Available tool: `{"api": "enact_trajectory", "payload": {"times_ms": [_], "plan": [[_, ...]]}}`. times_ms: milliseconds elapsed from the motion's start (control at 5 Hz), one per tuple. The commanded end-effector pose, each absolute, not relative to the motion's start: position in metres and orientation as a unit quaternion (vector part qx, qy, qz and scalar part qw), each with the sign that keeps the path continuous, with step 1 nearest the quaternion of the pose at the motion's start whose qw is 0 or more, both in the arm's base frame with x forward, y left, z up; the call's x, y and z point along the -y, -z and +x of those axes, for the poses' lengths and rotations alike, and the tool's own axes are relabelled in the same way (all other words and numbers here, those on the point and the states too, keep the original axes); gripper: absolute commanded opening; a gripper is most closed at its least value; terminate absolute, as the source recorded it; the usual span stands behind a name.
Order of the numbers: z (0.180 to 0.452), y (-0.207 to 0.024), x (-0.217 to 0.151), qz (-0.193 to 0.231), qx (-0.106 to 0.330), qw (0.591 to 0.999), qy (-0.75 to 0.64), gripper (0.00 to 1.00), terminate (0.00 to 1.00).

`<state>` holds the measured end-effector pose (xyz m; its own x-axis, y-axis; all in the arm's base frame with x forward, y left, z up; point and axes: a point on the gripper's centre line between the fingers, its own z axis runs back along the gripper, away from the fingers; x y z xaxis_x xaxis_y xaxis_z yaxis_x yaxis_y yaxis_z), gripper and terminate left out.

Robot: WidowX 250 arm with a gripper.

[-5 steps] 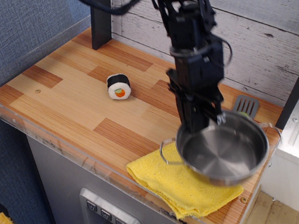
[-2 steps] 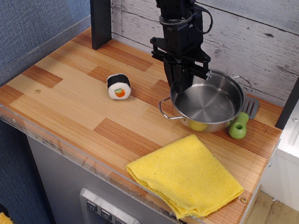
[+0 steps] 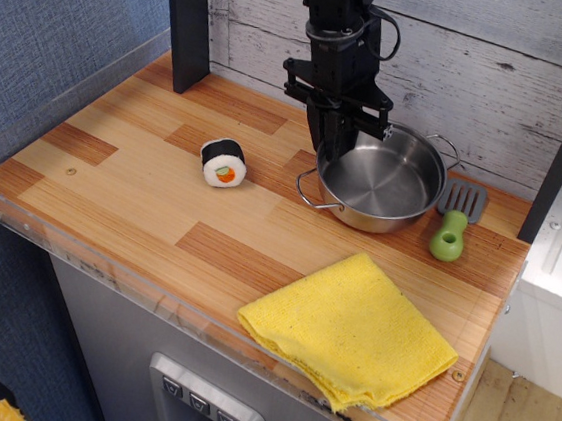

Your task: Put the pot between the sushi and green grater.

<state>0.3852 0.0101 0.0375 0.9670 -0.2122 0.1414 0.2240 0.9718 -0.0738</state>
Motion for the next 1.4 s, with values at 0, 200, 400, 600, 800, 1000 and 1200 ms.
{"api": "enact_trajectory", "payload": {"times_ms": [0,200,400,600,800,1000,1200], "plan": [[0.387,-0.060,-0.047,-0.004,0.088,0.992,0.088,0.00,0.00],[0.384,-0.055,-0.060,0.010,0.086,0.993,0.080,0.00,0.00],[0.382,-0.030,-0.062,0.003,0.059,0.995,0.079,0.00,0.00],[0.379,-0.018,-0.057,-0.003,0.043,0.996,0.081,0.00,0.00],[0.380,-0.011,-0.052,-0.002,0.034,0.996,0.087,0.00,0.00],[0.380,-0.018,-0.049,-0.013,0.027,0.994,0.101,1.00,0.00],[0.379,-0.028,-0.047,-0.013,0.034,0.995,0.094,1.00,0.00]]}}
